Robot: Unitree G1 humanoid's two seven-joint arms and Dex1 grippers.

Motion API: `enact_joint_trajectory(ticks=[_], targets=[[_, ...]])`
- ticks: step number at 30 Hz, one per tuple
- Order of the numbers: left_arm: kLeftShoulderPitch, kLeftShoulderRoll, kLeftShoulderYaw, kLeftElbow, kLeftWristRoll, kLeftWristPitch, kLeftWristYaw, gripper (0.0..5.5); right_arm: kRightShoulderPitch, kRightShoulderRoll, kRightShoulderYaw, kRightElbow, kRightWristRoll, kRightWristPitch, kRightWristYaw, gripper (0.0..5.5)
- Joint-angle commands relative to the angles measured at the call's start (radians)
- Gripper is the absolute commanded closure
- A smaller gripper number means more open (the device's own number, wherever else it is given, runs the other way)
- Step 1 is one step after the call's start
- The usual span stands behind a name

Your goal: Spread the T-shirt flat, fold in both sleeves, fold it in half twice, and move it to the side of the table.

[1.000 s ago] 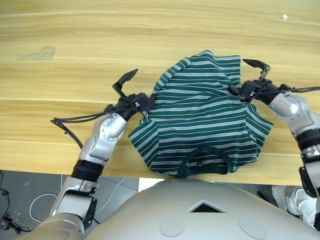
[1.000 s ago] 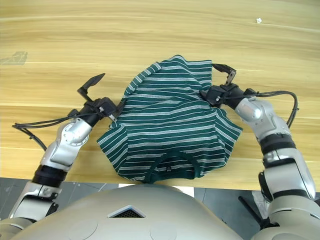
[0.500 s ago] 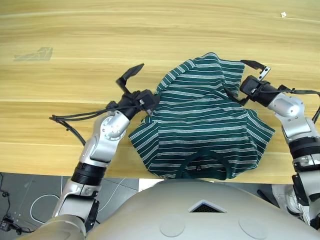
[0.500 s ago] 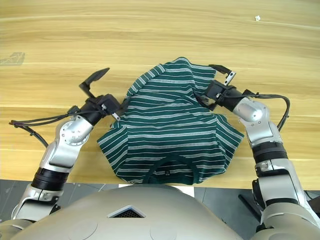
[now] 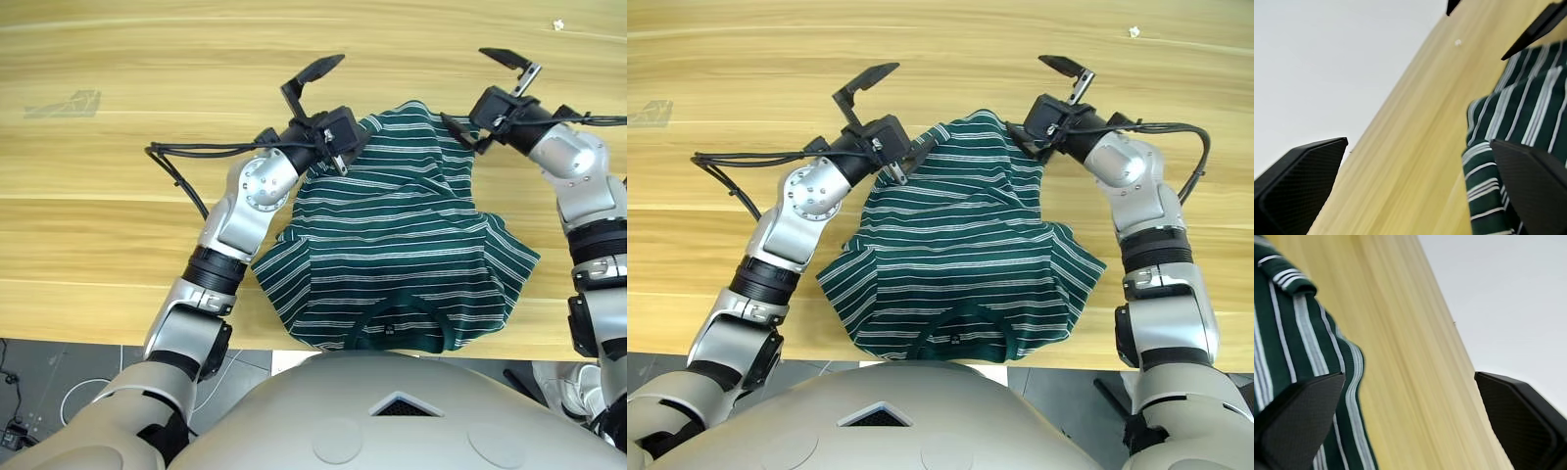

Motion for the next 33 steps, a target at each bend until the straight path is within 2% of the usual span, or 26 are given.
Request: enact_joint_trajectory(ticks=[1,9,13,18,33], targets=[[-0.019,-0.013,-0.047,0.092,0.037,-0.041,0.014,0.1,-0.038,0.009,0.012,0.079,-0.045,-0.012,-0.045,0.58],[-0.081,-0.049,-0.044,0.254,0.043,-0.08,0.071,0.1,-0.045,0.017,0.026,0.195,-0.074,-0.041,-0.08,0.58],[-0.13,-0.064,-0.004,0.335,0.018,-0.095,0.127,0.1,-0.033,0.019,0.028,0.226,-0.074,-0.051,-0.088,0.58],[-0.186,-0.058,0.035,0.452,0.01,-0.121,0.179,0.1,-0.009,0.031,0.036,0.248,-0.075,-0.064,-0.099,0.58],[-0.239,-0.021,0.059,0.737,0.009,-0.197,0.279,0.1,0.024,0.035,0.051,0.25,-0.08,-0.079,-0.126,0.58]])
